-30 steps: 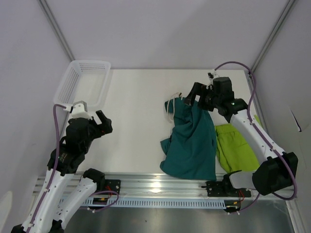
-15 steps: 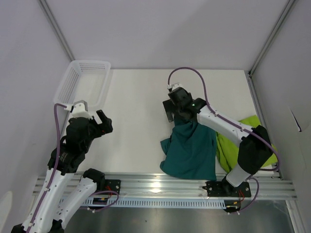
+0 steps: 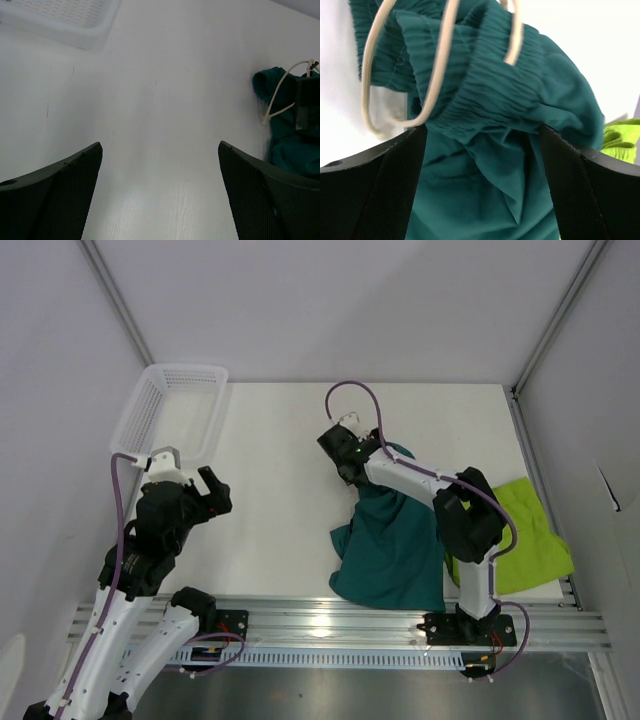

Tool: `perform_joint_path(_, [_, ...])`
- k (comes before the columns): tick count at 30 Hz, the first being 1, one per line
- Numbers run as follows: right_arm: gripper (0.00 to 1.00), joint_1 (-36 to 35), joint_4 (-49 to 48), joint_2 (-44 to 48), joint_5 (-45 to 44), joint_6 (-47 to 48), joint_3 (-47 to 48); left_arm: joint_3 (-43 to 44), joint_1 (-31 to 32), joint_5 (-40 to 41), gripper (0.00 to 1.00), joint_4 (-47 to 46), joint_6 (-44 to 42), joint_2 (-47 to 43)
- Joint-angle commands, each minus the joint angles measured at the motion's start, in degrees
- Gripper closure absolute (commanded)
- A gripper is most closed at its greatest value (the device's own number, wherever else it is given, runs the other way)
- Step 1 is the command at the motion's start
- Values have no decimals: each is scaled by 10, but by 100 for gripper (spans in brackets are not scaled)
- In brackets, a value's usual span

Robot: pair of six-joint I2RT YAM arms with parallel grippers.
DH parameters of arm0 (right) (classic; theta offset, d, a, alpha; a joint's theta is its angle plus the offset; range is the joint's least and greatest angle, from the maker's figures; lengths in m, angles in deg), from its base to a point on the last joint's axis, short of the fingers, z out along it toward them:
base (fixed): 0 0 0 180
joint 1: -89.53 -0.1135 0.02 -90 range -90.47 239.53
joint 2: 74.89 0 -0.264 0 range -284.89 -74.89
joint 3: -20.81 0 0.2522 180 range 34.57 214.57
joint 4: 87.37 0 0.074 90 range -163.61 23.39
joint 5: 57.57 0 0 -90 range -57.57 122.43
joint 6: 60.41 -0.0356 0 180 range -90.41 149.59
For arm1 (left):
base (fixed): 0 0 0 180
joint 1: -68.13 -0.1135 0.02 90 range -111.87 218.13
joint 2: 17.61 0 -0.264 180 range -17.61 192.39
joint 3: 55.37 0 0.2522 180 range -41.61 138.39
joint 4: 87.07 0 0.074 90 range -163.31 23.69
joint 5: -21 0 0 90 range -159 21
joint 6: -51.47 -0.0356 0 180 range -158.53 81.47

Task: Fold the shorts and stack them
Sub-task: Flatten the shorts out

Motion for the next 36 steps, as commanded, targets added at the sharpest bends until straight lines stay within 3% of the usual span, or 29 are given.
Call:
perform_joint_path(1, [8, -2, -10, -32, -59, 26, 29, -2, -6, -9, 1, -12, -14, 1])
perform_joint_path(3, [8, 5, -10, -67, -68, 34, 40, -2, -6, -9, 1, -13, -14, 2])
perform_joint_path(4, [15, 12, -4, -80, -71, 35, 50, -2, -7, -9, 1, -13, -14, 2])
perform_joint_path(5, [27, 16, 2, -92, -72, 36, 68, -2, -7, -9, 1, -13, -14, 2])
perform_joint_path(6, [57, 21, 10, -111, -62, 35, 75, -1, -7, -9, 1, -12, -15, 2])
perform_joint_path(9, [97, 16, 21, -103, -27, 25, 88, -2, -7, -8, 1, -12, -16, 2])
perform_joint_path(13, [100, -10, -45, 11, 69, 23, 24, -2, -7, -8, 1, -12, -15, 4])
perform_joint_path(17, [100, -13, -95, 123, 230, 17, -25, -1, -8, -8, 1, -13, -14, 4])
perform_joint_path(18, [100, -15, -90, 136, 225, 16, -27, -3, -8, -9, 1, -12, -14, 4])
perform_joint_path(20, [75, -11, -58, 138, 187, 18, -16, -2, -8, -9, 1, -14, -14, 3])
perform_joint_path(22, [60, -4, -37, 124, 161, 25, 0, -1, -8, -8, 1, -13, -13, 2])
perform_joint_path(26, [47, -15, 2, 74, 92, 20, 12, -3, -8, -6, 1, -13, -13, -1])
perform_joint_path(27, [37, -22, 4, 65, 76, 15, 12, -3, -8, -6, 1, -13, -13, -2])
perform_joint_path(30, [21, -32, 28, 21, 9, 3, 24, -2, -8, -7, 1, -12, -13, 1])
perform_joint_path(36, [1, -37, 56, -81, -85, -29, 67, -2, -8, -8, 1, -13, -14, 1])
